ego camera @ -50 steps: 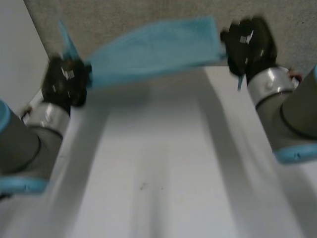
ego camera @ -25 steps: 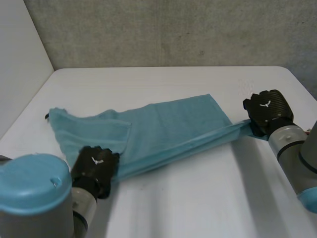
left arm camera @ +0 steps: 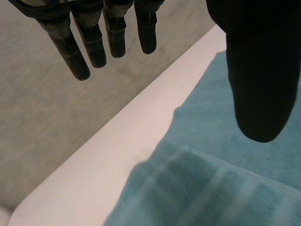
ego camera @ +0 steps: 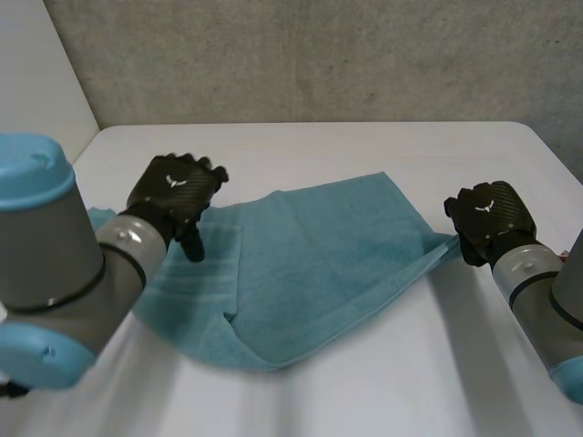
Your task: Fold the laundry
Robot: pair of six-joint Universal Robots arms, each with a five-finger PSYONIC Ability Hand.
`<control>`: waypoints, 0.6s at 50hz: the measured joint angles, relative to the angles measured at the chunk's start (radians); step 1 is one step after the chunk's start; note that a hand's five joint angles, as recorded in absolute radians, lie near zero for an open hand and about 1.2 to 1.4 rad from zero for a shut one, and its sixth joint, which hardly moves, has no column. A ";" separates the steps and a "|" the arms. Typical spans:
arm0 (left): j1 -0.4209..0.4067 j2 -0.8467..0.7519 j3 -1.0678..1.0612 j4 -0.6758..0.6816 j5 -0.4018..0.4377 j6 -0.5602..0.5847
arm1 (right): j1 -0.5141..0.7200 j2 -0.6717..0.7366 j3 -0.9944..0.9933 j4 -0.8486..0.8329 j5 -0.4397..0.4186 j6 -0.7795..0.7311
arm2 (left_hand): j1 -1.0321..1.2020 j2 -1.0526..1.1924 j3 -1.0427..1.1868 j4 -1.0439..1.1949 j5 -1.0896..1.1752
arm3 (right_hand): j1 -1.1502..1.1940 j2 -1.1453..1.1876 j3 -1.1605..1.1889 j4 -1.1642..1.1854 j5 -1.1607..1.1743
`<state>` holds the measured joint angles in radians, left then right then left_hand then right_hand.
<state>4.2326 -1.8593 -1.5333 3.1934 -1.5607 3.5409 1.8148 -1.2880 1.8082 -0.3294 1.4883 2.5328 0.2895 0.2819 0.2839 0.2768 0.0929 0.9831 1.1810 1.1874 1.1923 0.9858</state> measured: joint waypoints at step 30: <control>0.140 -0.503 0.383 -0.100 0.397 0.373 | 0.002 0.024 0.014 -0.002 0.001 -0.003 | 0.138 0.146 0.144 0.155 0.168 | 0.000 0.000 0.000 0.000 0.004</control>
<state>4.3723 -2.3626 -1.1503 3.0938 -1.1641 3.9141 1.8163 -1.2641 1.8225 -0.3314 1.4892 2.5295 0.4279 0.4283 0.4281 0.4313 0.2609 0.9831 1.1810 1.1874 1.1923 0.9901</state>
